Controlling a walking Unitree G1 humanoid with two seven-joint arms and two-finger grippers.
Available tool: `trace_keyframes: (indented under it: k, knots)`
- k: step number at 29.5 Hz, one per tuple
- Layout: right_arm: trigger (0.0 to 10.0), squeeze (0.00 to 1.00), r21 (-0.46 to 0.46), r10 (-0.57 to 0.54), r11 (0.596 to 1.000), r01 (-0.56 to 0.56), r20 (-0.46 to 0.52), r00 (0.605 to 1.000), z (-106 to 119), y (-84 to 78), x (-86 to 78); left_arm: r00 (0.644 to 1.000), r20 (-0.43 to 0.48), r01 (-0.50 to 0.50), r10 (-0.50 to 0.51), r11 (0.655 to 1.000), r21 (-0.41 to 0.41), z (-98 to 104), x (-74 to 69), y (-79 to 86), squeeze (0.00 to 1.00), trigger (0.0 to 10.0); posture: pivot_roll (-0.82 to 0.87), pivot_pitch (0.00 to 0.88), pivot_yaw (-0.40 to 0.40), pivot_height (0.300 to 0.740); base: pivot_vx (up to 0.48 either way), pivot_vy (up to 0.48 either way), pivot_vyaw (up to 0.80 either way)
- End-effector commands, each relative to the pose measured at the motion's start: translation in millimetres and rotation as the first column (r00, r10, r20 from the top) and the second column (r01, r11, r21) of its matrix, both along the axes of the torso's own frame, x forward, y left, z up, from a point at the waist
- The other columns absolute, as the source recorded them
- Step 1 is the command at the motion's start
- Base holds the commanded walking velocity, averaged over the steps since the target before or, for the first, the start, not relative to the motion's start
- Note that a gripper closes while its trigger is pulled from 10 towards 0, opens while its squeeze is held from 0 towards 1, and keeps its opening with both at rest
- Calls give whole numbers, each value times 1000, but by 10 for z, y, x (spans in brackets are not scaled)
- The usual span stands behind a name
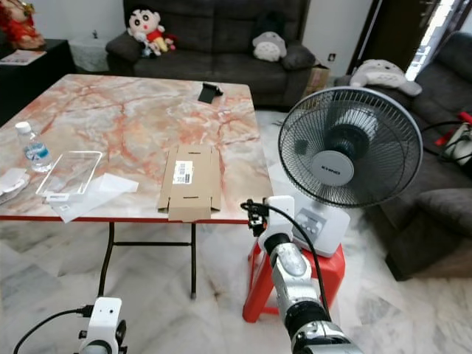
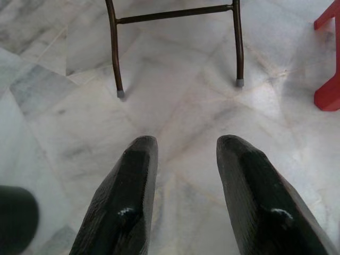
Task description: Picking trash to rubbish bin
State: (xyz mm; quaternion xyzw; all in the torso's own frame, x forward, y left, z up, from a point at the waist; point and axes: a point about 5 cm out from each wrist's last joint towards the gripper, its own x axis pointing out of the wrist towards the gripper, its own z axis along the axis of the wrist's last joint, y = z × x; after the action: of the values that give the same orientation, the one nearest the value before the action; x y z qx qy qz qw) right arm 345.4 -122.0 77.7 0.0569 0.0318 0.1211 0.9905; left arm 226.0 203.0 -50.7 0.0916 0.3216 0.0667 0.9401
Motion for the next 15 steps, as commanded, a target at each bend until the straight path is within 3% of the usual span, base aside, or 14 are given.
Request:
trace_keyframes:
  k: [1,10,15]
  knots:
    - [10000,0,-8,-10,1000,10,-2,1000,7,-48,10,1000,8,-7,7,1000,-12,8,25,-36,0,10000,-26,11,-44,740,0,304,0]
    - [10000,0,-6,-11,1000,11,0,1000,9,-47,11,1000,18,-3,3,1000,-10,27,52,-41,0,10000,-26,12,-41,740,0,301,0]
    - [10000,0,-6,-11,1000,11,-2,1000,3,-47,5,999,52,10,-11,1000,5,83,123,-51,0,10000,-27,14,-42,740,0,0,0]
